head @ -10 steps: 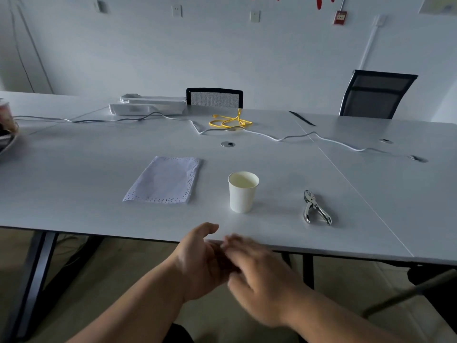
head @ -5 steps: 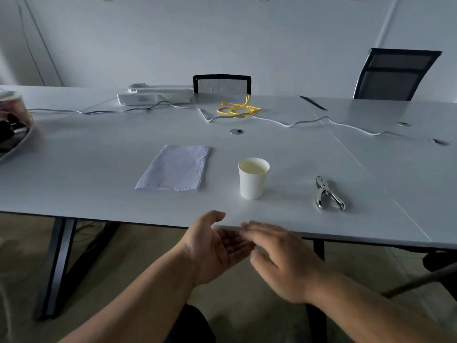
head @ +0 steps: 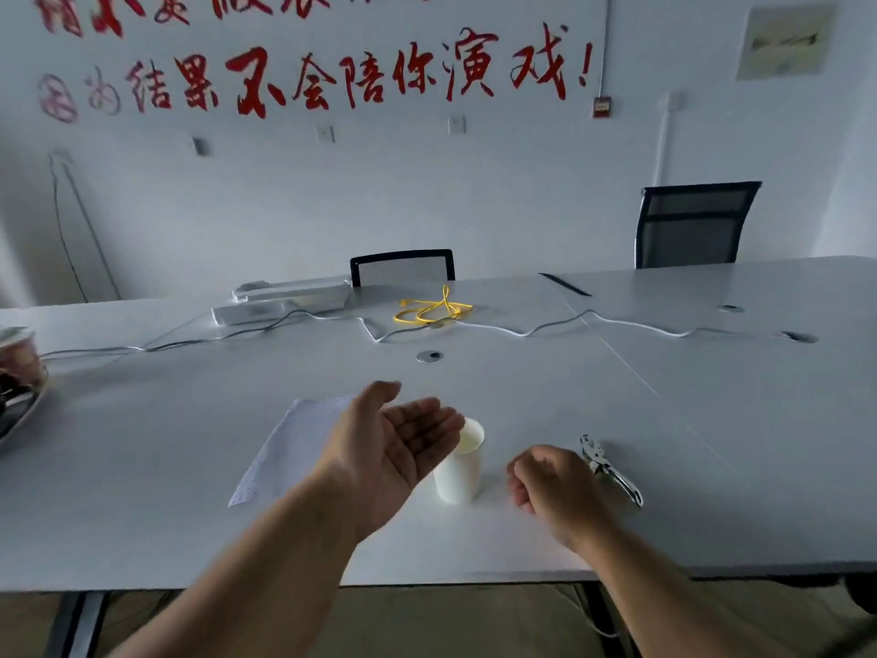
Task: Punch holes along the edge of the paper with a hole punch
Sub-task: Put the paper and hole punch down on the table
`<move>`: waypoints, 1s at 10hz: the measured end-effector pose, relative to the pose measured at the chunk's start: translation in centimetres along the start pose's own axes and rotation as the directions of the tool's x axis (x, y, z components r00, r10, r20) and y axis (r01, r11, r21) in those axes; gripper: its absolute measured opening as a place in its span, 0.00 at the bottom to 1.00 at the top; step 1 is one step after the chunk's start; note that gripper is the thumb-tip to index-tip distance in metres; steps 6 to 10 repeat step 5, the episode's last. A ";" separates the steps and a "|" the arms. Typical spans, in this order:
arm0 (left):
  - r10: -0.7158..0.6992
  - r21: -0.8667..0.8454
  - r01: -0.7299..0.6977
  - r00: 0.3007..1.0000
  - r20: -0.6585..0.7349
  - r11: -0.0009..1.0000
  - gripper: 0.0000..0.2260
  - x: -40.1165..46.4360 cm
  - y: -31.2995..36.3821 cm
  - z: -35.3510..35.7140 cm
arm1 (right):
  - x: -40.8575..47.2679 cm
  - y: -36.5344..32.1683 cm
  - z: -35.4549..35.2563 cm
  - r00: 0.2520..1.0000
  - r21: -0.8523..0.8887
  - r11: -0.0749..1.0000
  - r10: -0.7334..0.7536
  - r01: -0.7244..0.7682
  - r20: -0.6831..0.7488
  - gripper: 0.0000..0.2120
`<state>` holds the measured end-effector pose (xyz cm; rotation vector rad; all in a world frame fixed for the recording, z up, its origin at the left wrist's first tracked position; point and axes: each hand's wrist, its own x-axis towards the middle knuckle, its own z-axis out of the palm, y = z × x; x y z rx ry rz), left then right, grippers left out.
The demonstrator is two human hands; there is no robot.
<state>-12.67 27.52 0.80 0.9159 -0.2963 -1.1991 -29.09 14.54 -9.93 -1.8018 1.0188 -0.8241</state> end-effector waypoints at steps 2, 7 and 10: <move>0.363 0.658 -0.384 0.915 0.176 0.647 0.19 4.1 0.7 2.8 | -0.4 0.0 -0.1 1.000 -0.061 0.998 -0.015 0.015 0.002 0.15; 0.254 0.848 -0.517 0.810 0.528 -0.114 0.20 5.1 -1.6 0.5 | -0.4 -0.1 -0.3 1.000 -0.148 0.989 -0.010 0.009 -0.001 0.14; 0.254 0.848 -0.517 0.810 0.528 -0.114 0.20 5.1 -1.6 0.5 | -0.4 -0.1 -0.3 1.000 -0.148 0.989 -0.010 0.009 -0.001 0.14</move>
